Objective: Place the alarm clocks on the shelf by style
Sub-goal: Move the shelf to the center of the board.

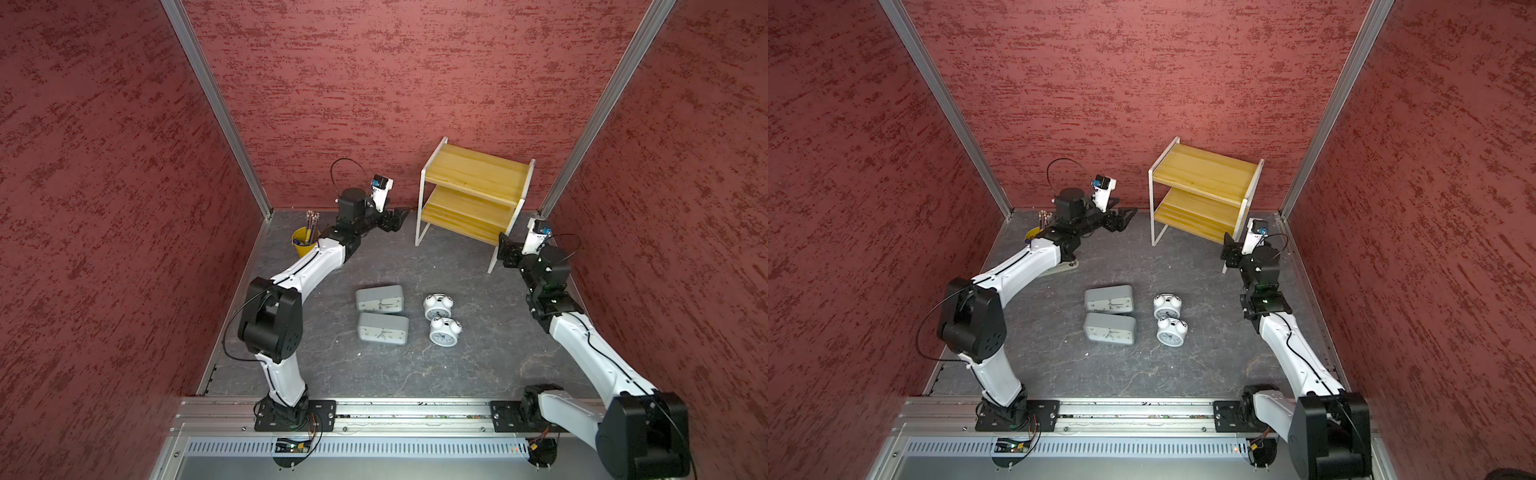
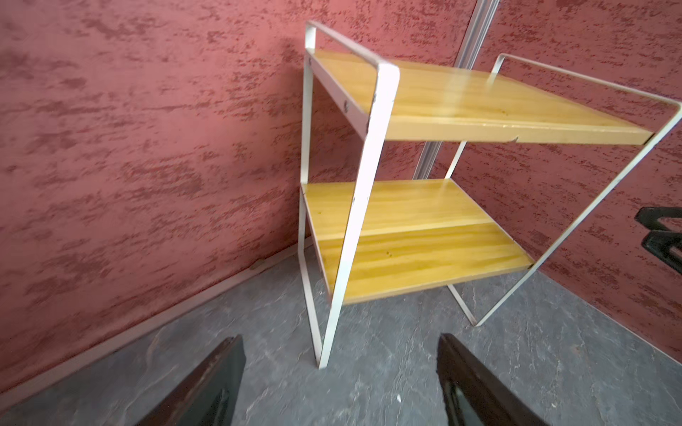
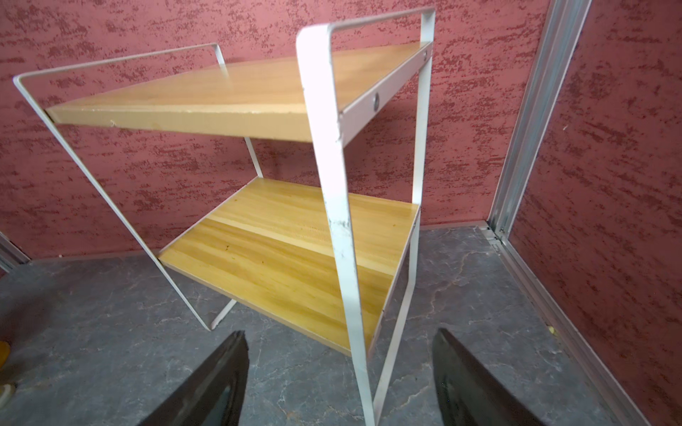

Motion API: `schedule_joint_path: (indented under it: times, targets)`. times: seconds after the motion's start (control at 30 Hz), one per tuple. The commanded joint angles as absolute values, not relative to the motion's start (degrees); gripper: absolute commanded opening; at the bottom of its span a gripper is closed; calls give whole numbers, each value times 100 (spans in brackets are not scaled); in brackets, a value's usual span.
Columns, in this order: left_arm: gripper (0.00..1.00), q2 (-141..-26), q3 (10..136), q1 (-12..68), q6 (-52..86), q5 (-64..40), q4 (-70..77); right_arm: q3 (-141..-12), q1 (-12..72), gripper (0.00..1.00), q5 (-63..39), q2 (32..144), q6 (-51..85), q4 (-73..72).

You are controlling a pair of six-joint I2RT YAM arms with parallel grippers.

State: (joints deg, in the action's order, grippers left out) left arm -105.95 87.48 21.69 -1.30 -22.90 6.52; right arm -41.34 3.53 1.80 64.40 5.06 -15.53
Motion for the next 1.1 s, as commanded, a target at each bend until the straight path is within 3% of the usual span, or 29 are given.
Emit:
schedule_joint_path:
  times: [0.0,0.4,0.8,1.0,1.07]
  targets:
    - [78,-11145,9508,2240,-121,-2809,356,-4414,318,74,304,6598,347,-1927]
    - [65,-12655,11429,2304,184,-3221,72,-4764,325,61,407,7229,167,-2367]
    - [33,-13156,11989,2346,325,-3564,180,-5025,320,36,347,7709,61,-2716]
    - [17,-13162,12015,2364,289,-3621,113,-5002,322,12,222,7881,4,-2944]
    - [14,-13111,11989,2355,273,-3621,43,-5014,325,11,96,7901,-18,-2945]
